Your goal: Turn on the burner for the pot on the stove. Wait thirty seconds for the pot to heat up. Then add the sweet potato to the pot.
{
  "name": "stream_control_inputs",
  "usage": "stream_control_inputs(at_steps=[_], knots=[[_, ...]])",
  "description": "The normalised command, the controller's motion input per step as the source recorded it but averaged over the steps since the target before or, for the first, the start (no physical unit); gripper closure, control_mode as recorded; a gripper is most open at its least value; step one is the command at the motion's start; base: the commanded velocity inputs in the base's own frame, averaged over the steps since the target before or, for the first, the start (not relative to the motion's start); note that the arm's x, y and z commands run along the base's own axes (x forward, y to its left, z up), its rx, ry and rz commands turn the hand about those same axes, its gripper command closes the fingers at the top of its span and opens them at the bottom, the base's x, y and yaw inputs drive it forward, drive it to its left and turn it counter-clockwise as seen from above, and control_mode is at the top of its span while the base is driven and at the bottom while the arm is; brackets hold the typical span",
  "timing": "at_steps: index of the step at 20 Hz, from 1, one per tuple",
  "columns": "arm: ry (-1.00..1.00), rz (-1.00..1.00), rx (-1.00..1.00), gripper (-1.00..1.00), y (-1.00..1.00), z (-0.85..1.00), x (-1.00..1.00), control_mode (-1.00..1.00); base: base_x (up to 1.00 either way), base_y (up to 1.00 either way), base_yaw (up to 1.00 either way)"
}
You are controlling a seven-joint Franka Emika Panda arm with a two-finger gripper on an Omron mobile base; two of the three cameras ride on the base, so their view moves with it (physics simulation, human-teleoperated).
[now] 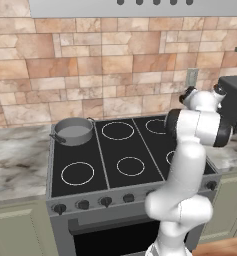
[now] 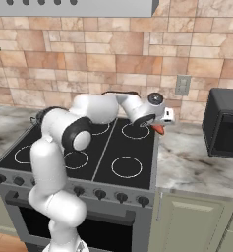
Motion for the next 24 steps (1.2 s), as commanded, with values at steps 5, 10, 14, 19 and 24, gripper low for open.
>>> stream_control_inputs(at_steps=[5, 10, 14, 19, 24], knots=[[0.00, 0.00, 0.00, 1.00, 1.00, 0.84, -0.08, -1.00, 0.00, 0.00, 0.00], [0.00, 0.00, 0.00, 1.00, 1.00, 0.52, 0.00, -1.00, 0.00, 0.00, 0.00], [0.00, 0.00, 0.00, 1.00, 1.00, 0.46, 0.00, -1.00, 0.00, 0.00, 0.00], [0.05, 0.00, 0.00, 1.00, 1.00, 0.50, 0.00, -1.00, 0.00, 0.00, 0.00], [0.12, 0.00, 0.00, 1.00, 1.00, 0.33, 0.00, -1.00, 0.00, 0.00, 0.00]])
